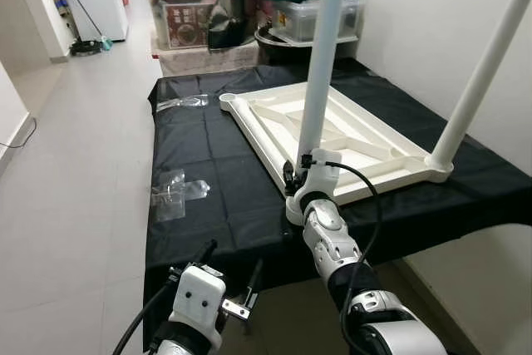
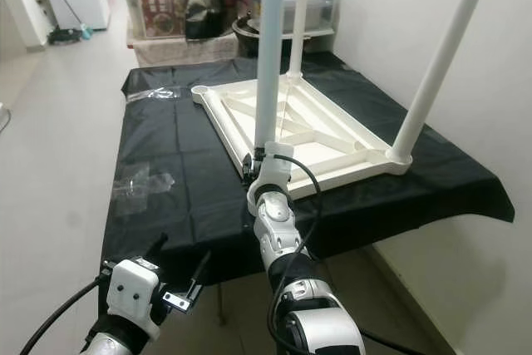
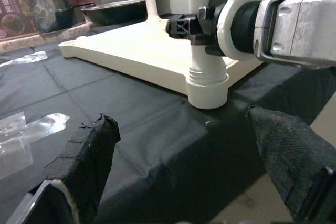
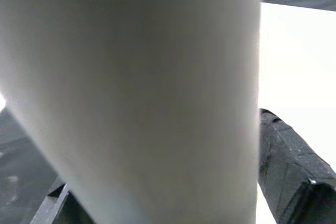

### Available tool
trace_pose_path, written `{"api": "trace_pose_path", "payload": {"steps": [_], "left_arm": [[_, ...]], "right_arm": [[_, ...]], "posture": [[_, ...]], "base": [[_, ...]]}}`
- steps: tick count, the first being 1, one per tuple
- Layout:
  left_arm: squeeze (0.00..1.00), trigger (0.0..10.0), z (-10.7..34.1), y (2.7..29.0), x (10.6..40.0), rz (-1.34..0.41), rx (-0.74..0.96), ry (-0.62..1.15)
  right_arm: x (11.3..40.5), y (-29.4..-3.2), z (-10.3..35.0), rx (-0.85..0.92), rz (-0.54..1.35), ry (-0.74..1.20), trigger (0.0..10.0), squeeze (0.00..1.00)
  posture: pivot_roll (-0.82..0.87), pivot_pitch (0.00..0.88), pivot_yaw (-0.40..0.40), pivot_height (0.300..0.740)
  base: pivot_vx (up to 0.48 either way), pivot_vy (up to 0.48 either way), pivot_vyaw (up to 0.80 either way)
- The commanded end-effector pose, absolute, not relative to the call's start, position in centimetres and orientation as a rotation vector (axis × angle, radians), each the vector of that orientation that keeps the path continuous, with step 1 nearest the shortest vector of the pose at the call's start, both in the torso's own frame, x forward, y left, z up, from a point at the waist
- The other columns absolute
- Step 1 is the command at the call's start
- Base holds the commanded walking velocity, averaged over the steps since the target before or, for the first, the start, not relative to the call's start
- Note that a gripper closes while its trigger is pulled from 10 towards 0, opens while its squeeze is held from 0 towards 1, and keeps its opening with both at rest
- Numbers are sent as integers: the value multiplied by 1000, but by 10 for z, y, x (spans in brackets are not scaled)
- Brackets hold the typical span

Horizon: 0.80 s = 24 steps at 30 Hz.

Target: Building children table

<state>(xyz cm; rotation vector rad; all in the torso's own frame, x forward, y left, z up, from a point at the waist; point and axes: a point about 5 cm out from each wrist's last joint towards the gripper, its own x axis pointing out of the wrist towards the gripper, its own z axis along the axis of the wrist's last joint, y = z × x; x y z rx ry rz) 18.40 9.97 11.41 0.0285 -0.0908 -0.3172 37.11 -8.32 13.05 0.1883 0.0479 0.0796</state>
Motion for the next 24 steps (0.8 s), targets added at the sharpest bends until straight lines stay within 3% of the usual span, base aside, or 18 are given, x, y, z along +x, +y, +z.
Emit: {"api": "trace_pose_path", "payload": {"steps": [1, 2, 3, 4, 6, 7, 9, 15, 24], "left_arm": [[0, 10000, 111, 100, 184, -319, 34, -83], [0, 10000, 111, 100, 184, -319, 34, -83], [0, 10000, 111, 100, 184, -320, 35, -83], [0, 10000, 111, 100, 184, -320, 35, -83], [0, 10000, 111, 100, 185, -320, 35, -83], [0, 10000, 111, 100, 185, -320, 35, -83], [0, 10000, 111, 100, 185, -320, 34, -84], [0, 10000, 112, 100, 186, -320, 35, -87], [0, 10000, 113, 101, 185, -302, 36, -90]], "right_arm": [[375, -74, 148, 222, 199, -16, 10000, 0], [376, -75, 150, 217, 243, -34, 10000, 0], [374, -74, 152, 226, 429, -54, 10000, 0], [374, -74, 152, 226, 429, -54, 10000, 0], [367, -70, 145, 209, 725, 12, 10000, 0], [367, -70, 145, 209, 725, 12, 10000, 0], [361, -72, 138, 154, 918, 82, 10000, 0], [358, -74, 140, 63, 1150, 157, 10000, 0], [352, -50, 154, -41, 1408, 160, 10000, 0]], "posture": [[53, 0, -7, 740], [53, 0, -7, 740], [56, 0, -11, 740], [56, 0, -11, 740], [56, 0, -15, 740], [56, 0, -15, 740], [54, 0, -12, 740], [54, 0, -12, 740], [64, 0, -22, 740]], "base": [[0, 0, 0], [0, 0, 0], [0, 0, 0], [0, 0, 0], [0, 0, 0], [0, 0, 0], [0, 0, 0], [0, 0, 0], [0, 0, 0]]}}
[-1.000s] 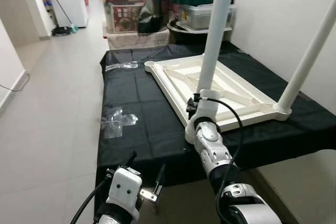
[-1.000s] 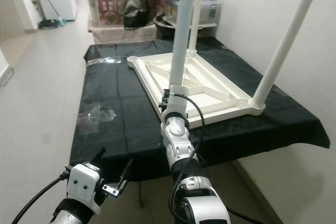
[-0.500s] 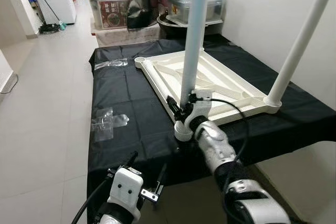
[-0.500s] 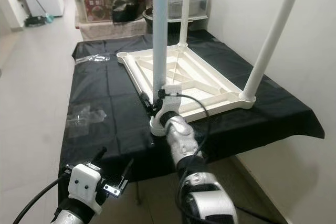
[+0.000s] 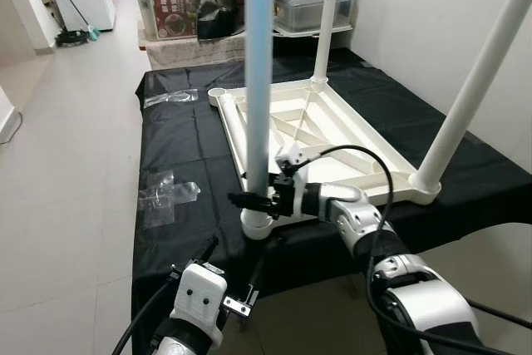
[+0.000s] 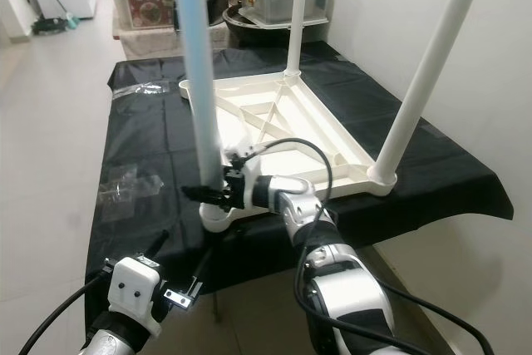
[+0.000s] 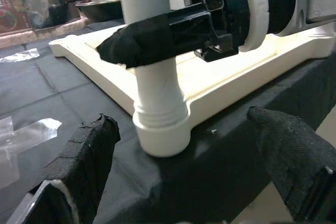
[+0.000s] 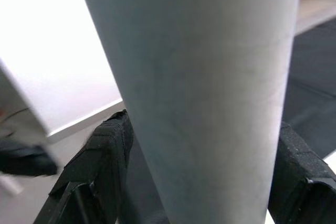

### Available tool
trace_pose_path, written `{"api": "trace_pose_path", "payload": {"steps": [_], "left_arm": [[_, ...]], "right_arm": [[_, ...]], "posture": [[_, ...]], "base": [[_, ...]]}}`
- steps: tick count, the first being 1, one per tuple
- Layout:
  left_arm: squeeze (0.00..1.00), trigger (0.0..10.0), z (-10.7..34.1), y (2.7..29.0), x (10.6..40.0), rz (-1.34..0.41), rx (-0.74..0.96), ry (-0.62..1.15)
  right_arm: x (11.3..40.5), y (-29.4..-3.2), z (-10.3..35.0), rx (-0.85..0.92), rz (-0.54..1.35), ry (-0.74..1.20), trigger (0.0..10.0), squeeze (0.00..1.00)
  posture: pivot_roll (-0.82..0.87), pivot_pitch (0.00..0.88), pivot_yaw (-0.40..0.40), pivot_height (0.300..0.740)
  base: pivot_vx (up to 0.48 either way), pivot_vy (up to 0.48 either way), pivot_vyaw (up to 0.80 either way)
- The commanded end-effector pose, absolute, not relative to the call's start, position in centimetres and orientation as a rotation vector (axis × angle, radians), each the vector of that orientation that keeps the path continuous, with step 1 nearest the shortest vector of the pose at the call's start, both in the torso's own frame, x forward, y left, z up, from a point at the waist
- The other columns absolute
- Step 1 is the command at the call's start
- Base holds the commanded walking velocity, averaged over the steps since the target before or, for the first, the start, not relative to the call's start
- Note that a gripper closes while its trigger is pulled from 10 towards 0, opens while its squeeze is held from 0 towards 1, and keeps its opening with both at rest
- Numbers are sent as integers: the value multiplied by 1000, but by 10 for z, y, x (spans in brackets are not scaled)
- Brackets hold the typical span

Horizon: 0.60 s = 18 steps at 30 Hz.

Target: Building children table

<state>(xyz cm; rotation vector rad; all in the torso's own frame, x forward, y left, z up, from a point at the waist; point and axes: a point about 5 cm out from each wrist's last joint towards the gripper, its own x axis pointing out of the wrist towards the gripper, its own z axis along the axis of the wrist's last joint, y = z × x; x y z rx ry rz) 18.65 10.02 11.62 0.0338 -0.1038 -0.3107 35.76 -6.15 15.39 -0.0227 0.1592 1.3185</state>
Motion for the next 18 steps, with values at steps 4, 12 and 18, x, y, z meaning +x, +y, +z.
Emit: {"api": "trace_pose_path", "payload": {"steps": [4, 12, 18], "left_arm": [[0, 10000, 113, 100, 185, -308, 36, -88], [0, 10000, 113, 100, 185, -314, 32, -87], [0, 10000, 113, 101, 185, -312, 36, -86]], "right_arm": [[349, -47, 154, -35, 1448, 168, 5176, 0], [358, -38, 146, 6, 1181, 141, 0, 0], [378, -64, 135, 39, 587, 150, 0, 0]], "posture": [[57, 0, -18, 740], [28, 0, -10, 740], [27, 0, -4, 740]], "base": [[0, 0, 0], [0, 0, 0], [0, 0, 0]]}}
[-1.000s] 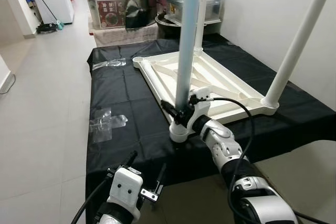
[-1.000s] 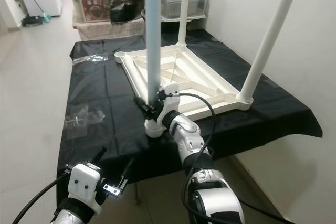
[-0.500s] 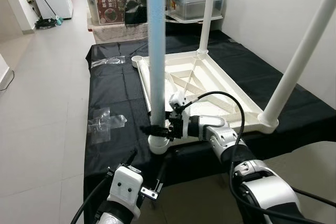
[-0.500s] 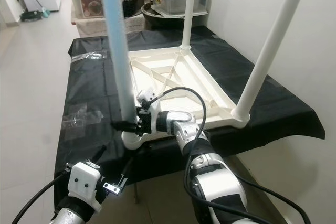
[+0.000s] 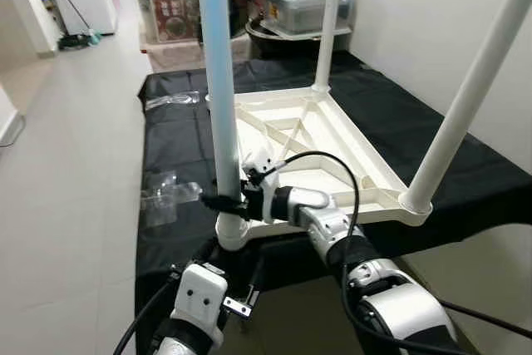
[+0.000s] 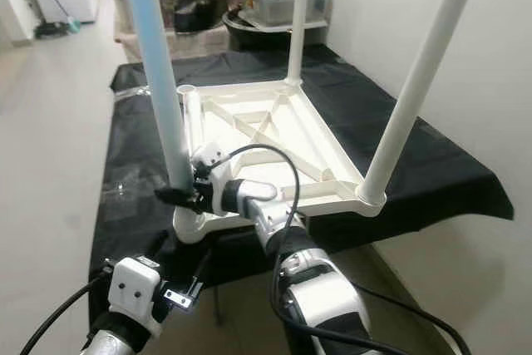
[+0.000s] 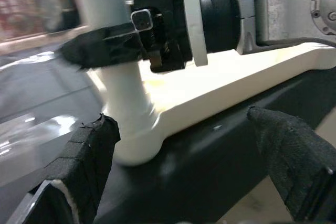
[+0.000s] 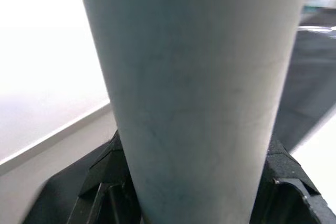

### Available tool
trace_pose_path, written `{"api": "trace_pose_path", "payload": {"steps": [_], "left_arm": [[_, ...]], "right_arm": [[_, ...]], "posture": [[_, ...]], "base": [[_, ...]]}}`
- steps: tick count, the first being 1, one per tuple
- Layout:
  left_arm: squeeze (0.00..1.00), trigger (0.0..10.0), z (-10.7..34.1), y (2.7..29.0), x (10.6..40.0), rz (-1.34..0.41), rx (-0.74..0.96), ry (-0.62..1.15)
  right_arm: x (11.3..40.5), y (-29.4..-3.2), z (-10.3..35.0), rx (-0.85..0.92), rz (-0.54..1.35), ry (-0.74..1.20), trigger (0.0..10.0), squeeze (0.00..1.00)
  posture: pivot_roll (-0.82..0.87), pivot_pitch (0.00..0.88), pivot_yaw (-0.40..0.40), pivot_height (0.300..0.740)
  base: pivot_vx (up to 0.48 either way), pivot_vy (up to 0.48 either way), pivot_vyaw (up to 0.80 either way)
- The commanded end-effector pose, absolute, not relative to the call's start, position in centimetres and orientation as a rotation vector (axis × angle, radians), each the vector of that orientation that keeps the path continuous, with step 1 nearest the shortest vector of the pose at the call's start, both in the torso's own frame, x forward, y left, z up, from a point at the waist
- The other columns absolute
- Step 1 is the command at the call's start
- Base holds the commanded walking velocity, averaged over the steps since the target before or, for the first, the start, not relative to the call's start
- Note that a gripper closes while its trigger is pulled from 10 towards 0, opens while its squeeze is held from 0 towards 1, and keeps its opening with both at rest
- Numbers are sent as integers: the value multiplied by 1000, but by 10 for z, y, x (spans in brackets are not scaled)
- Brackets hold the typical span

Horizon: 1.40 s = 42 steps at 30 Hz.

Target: Building children table

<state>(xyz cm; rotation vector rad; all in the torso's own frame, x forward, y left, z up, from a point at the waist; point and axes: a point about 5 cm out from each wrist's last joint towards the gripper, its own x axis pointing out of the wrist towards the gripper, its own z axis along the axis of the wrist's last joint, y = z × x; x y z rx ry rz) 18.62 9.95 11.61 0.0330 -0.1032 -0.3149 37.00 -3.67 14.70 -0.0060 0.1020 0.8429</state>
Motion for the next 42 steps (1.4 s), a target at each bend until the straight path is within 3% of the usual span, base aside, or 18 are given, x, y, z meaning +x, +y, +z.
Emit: {"api": "trace_pose_path", "payload": {"steps": [1, 5, 8, 12, 15, 16, 17, 18, 20, 21, 24, 25, 29, 35, 37, 39, 42], "left_arm": [[0, 10000, 113, 101, 185, -312, 36, -86], [0, 10000, 113, 102, 185, -316, 38, -83], [0, 10000, 113, 102, 185, -319, 40, -83], [0, 10000, 113, 102, 185, -319, 42, -85], [0, 10000, 113, 102, 186, -317, 41, -88], [0, 10000, 113, 102, 186, -316, 41, -88], [0, 10000, 113, 102, 186, -317, 40, -87], [0, 10000, 113, 102, 186, -317, 41, -87], [0, 10000, 113, 102, 186, -317, 41, -86], [0, 10000, 113, 102, 186, -317, 40, -86], [0, 10000, 112, 101, 186, -317, 39, -87], [0, 10000, 112, 101, 186, -317, 38, -87], [0, 10000, 112, 101, 186, -319, 38, -85], [0, 10000, 111, 101, 186, -322, 38, -83], [0, 10000, 111, 101, 186, -322, 38, -83], [0, 10000, 110, 101, 186, -322, 39, -82], [0, 10000, 110, 101, 186, -323, 40, -82]], "right_arm": [[380, -71, 133, 36, 470, 149, 0, 0], [380, -104, 130, 52, 53, 128, 0, 0], [373, -111, 127, 88, -102, 138, 0, 0], [365, -107, 120, 93, -187, 188, 0, 0], [361, -90, 117, 118, -158, 211, 0, 0], [361, -85, 116, 122, -135, 214, 10000, 0], [362, -81, 116, 137, -106, 209, 10000, 0], [364, -77, 121, 151, -53, 166, 10000, 659], [365, -75, 124, 157, -29, 134, 10000, 659], [366, -75, 129, 142, -14, 96, 10000, 1000], [367, -79, 133, 114, -21, 65, 10000, 1000], [369, -82, 137, 113, -5, 48, 10000, 0], [378, -89, 152, 202, 146, -17, 10000, 0], [386, -94, 164, 199, 432, -31, 10000, 0], [386, -94, 164, 199, 432, -31, 10000, 0], [381, -90, 166, 197, 761, 24, 10000, 0], [376, -89, 167, 206, 930, 62, 10000, 0]], "posture": [[27, 0, -4, 740], [32, 0, 3, 740], [43, 0, 2, 740], [43, 0, 2, 740], [52, 0, -1, 740], [50, 0, -4, 740], [50, 0, -4, 740], [50, 0, -4, 740], [50, 0, -4, 740], [49, 0, -5, 740], [49, 0, -5, 740], [49, 0, -5, 740], [48, 0, -6, 740], [50, 0, 0, 740], [50, 0, 0, 740], [52, 0, 2, 740], [52, 0, 2, 740]], "base": [[0, 0, 0], [0, 0, 0], [0, 0, 0], [0, 0, 0], [0, 0, 0], [0, 0, 0], [0, 0, 0], [0, 0, 0], [0, 0, 0], [0, 0, 0], [0, 0, 0], [0, 0, 0], [0, 0, 0], [0, 0, 0], [0, 0, 0], [0, 0, 0], [0, 0, 0]]}}
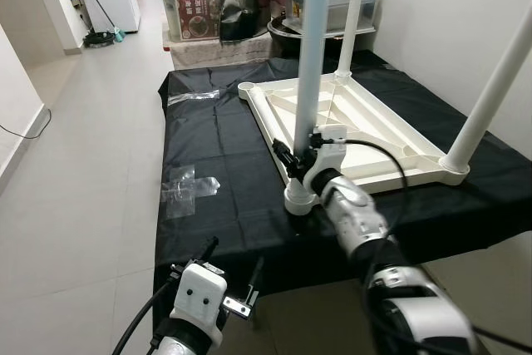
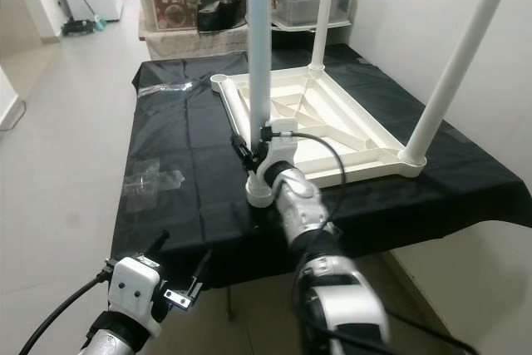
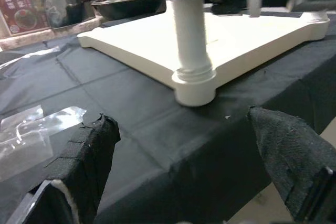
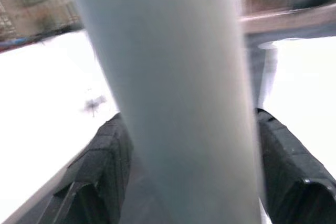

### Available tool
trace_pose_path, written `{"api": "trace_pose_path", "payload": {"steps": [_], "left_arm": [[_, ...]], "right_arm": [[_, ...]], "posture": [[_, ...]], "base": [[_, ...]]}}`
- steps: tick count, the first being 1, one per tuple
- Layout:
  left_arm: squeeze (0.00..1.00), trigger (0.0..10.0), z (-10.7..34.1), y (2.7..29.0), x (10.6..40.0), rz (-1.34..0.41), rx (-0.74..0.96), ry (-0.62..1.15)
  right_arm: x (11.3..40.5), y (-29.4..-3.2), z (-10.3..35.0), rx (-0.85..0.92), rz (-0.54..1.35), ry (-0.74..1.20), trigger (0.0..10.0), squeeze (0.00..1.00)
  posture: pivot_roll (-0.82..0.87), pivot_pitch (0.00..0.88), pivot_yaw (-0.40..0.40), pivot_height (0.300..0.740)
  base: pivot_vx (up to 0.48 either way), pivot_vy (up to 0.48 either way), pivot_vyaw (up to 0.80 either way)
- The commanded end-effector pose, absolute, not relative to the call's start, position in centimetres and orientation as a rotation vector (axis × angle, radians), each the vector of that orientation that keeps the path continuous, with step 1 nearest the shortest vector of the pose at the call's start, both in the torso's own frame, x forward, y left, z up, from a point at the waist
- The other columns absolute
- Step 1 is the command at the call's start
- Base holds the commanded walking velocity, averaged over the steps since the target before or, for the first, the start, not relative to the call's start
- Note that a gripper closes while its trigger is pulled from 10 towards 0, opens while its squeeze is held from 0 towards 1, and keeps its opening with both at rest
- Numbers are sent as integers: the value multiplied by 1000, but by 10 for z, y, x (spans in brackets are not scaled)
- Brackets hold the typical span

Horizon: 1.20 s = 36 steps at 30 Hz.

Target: Building children table

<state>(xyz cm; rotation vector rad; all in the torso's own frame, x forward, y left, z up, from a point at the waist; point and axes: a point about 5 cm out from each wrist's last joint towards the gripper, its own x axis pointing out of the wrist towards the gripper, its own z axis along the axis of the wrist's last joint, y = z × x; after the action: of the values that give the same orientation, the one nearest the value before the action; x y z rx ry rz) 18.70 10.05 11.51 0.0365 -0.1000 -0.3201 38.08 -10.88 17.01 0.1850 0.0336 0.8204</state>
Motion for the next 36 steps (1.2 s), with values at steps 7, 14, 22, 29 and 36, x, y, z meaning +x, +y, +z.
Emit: {"api": "trace_pose_path", "payload": {"steps": [7, 14, 22, 29, 36], "left_arm": [[0, 10000, 110, 100, 186, -323, 41, -81], [0, 10000, 111, 100, 186, -318, 38, -82], [0, 10000, 111, 101, 186, -319, 38, -81], [0, 10000, 111, 101, 186, -316, 42, -81], [0, 10000, 111, 103, 186, -316, 41, -81]], "right_arm": [[360, -85, 164, 156, 1299, 167, 10000, 0], [356, -68, 159, 38, 1435, 201, 10000, 0], [362, -64, 152, 4, 1233, 163, 0, 0], [376, -81, 142, 48, 784, 131, 0, 0], [383, -112, 131, 76, 174, 124, 0, 0]], "posture": [[66, 0, -11, 740], [59, 0, -17, 740], [38, 0, -9, 740], [35, 0, -4, 740], [49, 0, 10, 740]], "base": [[0, 0, 0], [0, 0, 0], [0, 0, 0], [0, 0, 0], [0, 0, 0]]}}
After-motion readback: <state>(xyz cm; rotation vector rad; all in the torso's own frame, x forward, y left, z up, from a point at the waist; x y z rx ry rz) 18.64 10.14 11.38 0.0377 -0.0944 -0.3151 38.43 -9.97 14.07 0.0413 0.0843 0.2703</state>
